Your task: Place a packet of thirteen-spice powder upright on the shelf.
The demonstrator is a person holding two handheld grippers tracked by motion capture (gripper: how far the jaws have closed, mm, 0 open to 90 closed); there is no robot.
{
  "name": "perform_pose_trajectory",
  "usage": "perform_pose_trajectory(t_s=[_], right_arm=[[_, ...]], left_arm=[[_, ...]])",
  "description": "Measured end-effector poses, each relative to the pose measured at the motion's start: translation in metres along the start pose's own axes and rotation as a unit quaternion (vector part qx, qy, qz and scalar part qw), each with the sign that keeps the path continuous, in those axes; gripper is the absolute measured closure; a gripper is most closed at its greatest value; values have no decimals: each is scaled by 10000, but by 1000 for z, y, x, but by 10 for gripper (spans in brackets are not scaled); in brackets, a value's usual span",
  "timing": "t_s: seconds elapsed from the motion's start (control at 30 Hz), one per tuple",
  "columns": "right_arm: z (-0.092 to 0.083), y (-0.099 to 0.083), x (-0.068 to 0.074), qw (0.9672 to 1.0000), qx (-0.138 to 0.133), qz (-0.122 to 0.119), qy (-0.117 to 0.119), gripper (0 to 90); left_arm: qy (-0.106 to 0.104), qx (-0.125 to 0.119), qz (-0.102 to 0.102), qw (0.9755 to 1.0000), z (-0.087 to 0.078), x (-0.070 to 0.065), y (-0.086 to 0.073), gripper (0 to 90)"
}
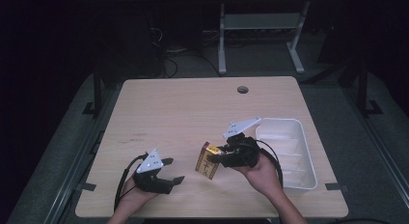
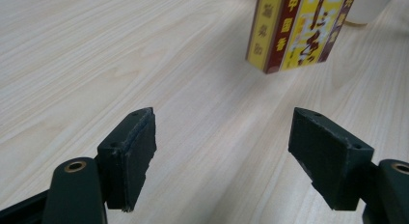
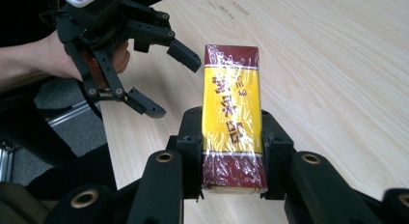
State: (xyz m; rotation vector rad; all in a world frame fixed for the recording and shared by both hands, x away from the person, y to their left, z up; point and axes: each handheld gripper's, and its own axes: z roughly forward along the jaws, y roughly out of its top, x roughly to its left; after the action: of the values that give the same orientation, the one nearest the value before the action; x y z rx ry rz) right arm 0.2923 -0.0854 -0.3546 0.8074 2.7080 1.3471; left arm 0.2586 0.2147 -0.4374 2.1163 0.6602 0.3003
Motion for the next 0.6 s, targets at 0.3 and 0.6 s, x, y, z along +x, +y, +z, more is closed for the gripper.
perform_pose_trajectory(t_s=[0.3, 0.6], right_arm=[[-13, 1, -3, 9998, 58, -177, 27, 678], [-28, -1, -9, 9997, 30, -220, 77, 678]], left_arm=[[11, 35, -91, 10000, -2, 5, -2, 235], [12, 40, -165, 9999, -3, 9, -4, 227]])
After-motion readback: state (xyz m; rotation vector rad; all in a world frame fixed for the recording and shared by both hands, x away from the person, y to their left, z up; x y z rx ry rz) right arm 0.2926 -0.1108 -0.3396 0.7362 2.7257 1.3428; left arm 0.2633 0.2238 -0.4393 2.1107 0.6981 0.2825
